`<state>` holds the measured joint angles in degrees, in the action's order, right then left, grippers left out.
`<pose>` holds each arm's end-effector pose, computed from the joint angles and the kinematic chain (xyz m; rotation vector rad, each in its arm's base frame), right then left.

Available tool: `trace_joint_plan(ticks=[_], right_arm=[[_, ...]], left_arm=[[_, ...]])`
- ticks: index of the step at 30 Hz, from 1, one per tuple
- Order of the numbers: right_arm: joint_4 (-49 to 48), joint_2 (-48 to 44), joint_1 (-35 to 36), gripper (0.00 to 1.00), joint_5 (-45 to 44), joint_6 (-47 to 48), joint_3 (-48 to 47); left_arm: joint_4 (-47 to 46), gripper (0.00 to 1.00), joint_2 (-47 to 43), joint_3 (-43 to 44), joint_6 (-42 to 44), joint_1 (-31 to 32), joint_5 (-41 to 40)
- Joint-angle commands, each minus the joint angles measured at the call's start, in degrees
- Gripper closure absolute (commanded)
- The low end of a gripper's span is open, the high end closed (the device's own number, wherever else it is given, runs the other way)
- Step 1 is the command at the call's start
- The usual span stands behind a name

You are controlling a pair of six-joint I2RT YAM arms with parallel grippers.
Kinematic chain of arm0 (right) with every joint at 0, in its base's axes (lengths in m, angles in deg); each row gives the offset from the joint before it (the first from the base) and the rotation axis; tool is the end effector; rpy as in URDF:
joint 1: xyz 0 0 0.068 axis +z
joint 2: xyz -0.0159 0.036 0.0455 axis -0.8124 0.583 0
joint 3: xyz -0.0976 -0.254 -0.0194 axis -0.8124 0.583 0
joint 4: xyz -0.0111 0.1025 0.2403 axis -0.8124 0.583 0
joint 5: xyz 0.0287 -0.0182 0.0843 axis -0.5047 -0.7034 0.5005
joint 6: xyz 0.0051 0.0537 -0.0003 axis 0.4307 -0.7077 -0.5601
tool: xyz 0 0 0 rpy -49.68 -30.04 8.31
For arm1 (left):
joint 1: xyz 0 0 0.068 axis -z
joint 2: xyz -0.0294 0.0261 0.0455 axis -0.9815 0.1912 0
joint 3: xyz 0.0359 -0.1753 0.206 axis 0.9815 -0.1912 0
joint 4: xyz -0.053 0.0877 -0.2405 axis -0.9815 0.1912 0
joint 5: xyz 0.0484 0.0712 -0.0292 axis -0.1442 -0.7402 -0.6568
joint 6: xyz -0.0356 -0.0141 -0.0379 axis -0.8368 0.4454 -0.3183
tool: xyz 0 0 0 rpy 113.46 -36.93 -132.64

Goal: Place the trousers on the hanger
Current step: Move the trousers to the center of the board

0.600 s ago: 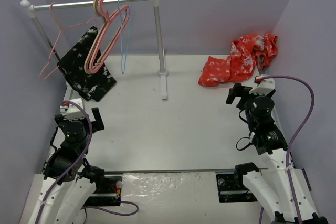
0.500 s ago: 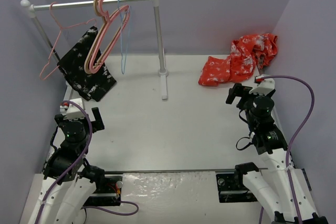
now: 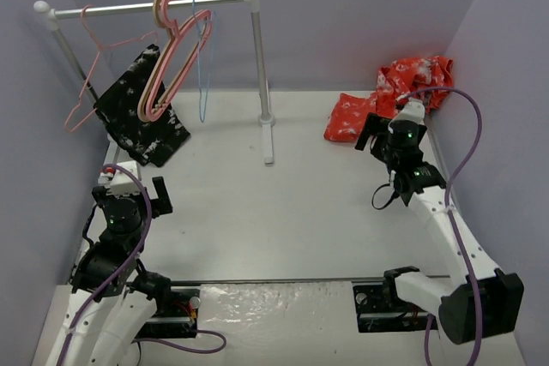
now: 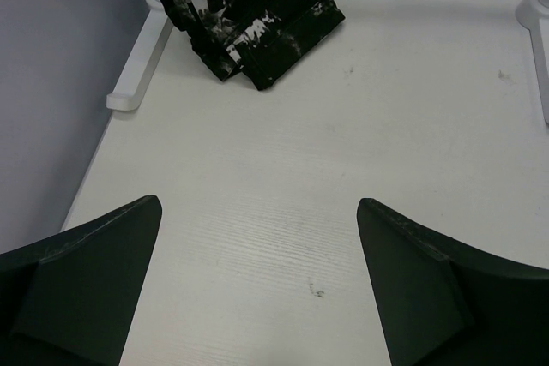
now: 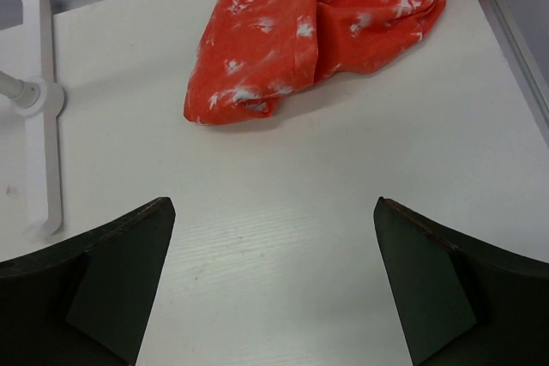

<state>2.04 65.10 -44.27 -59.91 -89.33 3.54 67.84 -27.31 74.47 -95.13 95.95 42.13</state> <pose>0.2477 0.0375 0.3399 0.2051 1.7457 0.1618 0.1014 -0.0165 0.3166 -0.1995 1.8007 0.0082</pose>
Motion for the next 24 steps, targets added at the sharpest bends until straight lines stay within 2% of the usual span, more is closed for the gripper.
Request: trace_joint_plan(ticks=[1, 5, 12, 21, 23, 24], right_arm=[[-4.3, 9.6, -0.6, 0.0, -6.7, -7.5, -7.7], [-5.1, 21.4, -1.5, 0.0, -10.3, -11.3, -14.1], [-5.2, 43.5, -4.3, 0.0, -7.3, -15.2, -29.0], [-5.2, 61.3, -4.6, 0.0, -4.6, -18.3, -41.1], [-5.2, 63.4, -4.6, 0.13, -3.8, -17.7, -43.3], [-5.2, 63.8, -4.6, 0.28, -2.9, -16.7, -43.9]], left_arm=[[-3.7, 0.03, 2.3, 1.8, 0.2, 0.3, 1.0], [-3.6, 0.03, 3.3, 2.2, 0.0, 0.3, 1.9], [-3.0, 0.03, 4.1, 2.4, 0.4, 0.3, 1.8], [-2.4, 0.03, 4.1, 2.4, 0.3, 0.3, 1.7], [-2.4, 0.03, 4.2, 2.4, 0.3, 0.3, 1.8], [-2.5, 0.03, 4.2, 2.4, 0.2, 0.3, 1.9]])
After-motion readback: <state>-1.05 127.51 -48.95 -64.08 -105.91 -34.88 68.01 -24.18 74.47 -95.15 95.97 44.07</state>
